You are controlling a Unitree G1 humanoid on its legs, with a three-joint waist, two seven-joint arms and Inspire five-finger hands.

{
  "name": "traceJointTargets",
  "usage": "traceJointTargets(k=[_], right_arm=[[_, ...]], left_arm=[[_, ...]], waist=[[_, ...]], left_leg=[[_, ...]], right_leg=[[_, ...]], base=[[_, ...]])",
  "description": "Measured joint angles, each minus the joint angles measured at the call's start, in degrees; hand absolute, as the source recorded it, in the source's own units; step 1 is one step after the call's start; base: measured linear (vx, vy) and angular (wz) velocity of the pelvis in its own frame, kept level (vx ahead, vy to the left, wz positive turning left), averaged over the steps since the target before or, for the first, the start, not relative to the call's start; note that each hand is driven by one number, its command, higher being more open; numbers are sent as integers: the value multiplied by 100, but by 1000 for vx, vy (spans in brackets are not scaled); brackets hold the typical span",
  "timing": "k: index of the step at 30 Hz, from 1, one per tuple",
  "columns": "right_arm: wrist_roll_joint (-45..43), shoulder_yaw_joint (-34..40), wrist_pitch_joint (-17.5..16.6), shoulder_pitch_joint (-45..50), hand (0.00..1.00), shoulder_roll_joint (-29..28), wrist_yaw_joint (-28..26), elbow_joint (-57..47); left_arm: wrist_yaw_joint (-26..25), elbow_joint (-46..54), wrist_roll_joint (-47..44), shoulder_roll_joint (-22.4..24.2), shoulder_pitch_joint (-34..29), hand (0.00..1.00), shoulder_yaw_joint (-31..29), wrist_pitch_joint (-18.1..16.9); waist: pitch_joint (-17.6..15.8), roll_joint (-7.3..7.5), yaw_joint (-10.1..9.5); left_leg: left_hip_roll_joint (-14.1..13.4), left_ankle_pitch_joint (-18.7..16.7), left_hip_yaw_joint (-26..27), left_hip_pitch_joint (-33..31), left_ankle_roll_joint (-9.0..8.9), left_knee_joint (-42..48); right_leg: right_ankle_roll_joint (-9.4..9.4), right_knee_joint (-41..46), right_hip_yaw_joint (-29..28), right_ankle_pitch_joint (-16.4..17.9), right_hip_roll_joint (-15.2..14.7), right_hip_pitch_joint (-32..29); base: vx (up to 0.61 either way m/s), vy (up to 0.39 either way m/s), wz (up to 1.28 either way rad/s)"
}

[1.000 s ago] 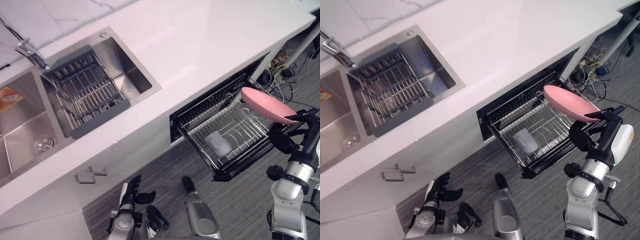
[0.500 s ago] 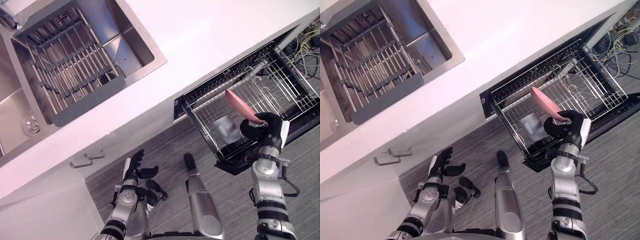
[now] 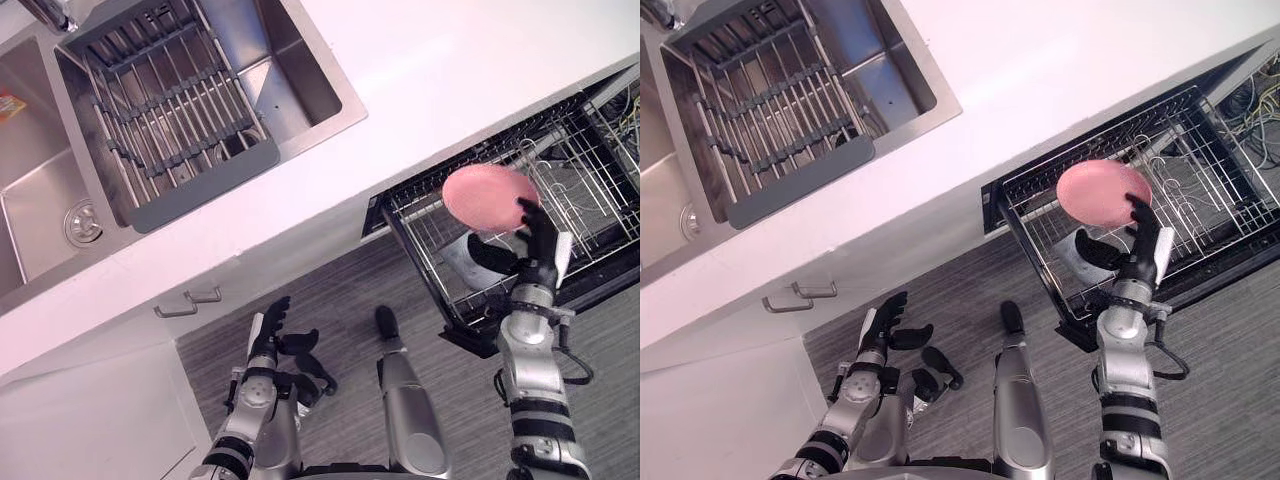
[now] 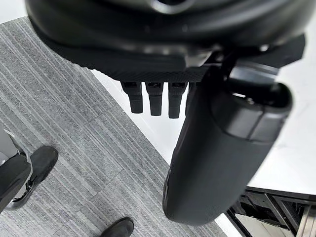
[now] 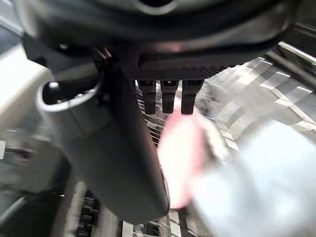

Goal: Walk over to the sink, pick up the cup, carry it to the dishwasher, place the cup inside the dishwasher, then close the dishwasher door

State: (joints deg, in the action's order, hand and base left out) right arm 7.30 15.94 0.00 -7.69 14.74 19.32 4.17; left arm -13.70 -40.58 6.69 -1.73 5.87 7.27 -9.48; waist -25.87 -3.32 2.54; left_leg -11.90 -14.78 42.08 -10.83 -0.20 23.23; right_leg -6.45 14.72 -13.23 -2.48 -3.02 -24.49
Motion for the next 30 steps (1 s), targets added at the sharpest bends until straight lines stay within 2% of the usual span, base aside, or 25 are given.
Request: traceJointTargets(k=[7,10,15,17,19,22,24,27,30], right_arm=[[417,307,-27,1278,90,-308,86,-1740],[486,500,-37,1910,90,-543,-11,-2242],[326,1108,-235,2905,90,-1274,-40,-2345],[-432,1510,-453,3312,90,-1642,-43,-1778],[-1012,1643,-546,3338,90,-1720,-56,-1142],[-1752,1625,-535,3281,90,-1725,-183,167],[-2473,1564,-456,3194,90,-1736,-394,996],[-3052,1345,-452,3071,90,-1735,-625,1343],[-3316,1174,-460,2628,90,-1657,-723,1370]], left_arm=[[21,31,7,-68,-22,90,-123,76],[30,73,8,-117,-145,90,-162,94],[36,227,9,-105,-504,90,-352,138],[84,244,9,-61,-653,90,-374,163],[141,249,9,-54,-714,90,-452,165],[213,250,7,-52,-729,90,-473,167],[255,251,3,-51,-730,90,-471,167],[257,272,-2,-71,-728,90,-472,166],[259,416,-7,-89,-756,90,-470,162]], waist=[[-3,367,34],[49,444,134],[366,600,275],[579,626,366],[618,639,408],[629,631,454],[664,566,473],[674,520,473],[641,500,447]], left_leg=[[-113,-72,-42,276,-14,134],[-181,-162,-22,439,-29,252],[-337,-289,51,578,-88,432],[-367,-331,61,655,-116,465],[-380,-376,69,754,-126,497],[-391,-443,116,882,-163,529],[-386,-473,140,874,-191,534],[-355,-477,136,786,-202,533],[-293,-426,69,621,-122,550]], right_leg=[[2,-22,80,20,48,368],[-4,79,73,135,93,499],[50,269,103,276,184,551],[78,377,124,363,204,576],[70,456,137,427,208,613],[70,564,169,506,198,656],[98,611,192,524,181,607],[108,689,208,527,148,491],[96,773,246,521,70,345]], base=[[7,-16,2],[2,-10,-6],[46,-17,-10],[89,-24,-3],[45,-11,-6],[5,-5,-11],[-1,-6,-7],[0,-4,2],[-3,-4,13]])
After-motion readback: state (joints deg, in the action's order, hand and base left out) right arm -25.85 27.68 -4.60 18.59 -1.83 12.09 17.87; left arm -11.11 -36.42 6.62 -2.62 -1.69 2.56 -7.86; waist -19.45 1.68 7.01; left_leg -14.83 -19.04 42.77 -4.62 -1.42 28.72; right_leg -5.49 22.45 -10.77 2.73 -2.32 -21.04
